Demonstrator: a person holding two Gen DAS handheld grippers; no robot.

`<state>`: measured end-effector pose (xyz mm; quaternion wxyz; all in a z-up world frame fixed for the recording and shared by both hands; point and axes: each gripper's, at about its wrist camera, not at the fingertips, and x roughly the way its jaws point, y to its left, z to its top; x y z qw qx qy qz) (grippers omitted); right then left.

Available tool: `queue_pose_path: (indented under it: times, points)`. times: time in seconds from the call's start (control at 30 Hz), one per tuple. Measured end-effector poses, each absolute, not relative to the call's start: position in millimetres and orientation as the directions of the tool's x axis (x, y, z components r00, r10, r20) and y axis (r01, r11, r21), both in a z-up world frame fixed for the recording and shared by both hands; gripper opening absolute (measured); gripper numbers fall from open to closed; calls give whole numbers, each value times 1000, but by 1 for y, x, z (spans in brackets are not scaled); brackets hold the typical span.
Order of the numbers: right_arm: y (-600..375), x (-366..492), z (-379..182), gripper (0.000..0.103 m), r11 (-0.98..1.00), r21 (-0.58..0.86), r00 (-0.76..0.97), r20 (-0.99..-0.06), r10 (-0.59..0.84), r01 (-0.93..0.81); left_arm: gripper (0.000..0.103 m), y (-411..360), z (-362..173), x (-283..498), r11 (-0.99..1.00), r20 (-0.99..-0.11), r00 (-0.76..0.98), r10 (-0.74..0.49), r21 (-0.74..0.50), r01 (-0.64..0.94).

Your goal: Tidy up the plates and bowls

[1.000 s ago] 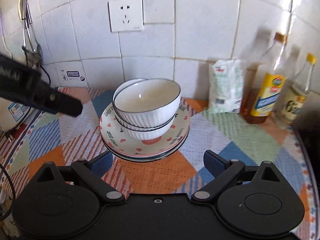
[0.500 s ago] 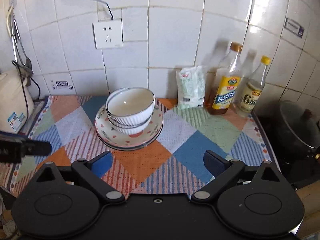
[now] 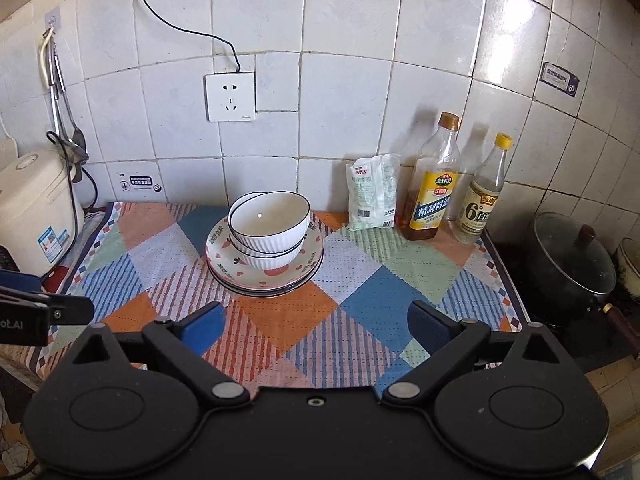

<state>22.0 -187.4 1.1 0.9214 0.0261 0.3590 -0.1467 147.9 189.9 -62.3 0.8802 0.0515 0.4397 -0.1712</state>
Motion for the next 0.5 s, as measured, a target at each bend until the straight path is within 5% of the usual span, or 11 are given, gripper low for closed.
queue_pose_path:
  times: [0.2,0.5]
  points:
    - [-178,3,8,100,955,-71,726,-633,-267,289,87,190,-50,125,927,-781,574,-248,-20,374]
    - [-174,-18,22,100,950,-1,755,-606,-249,313,88,190,-39,110,957,-748,649,-139,66,282]
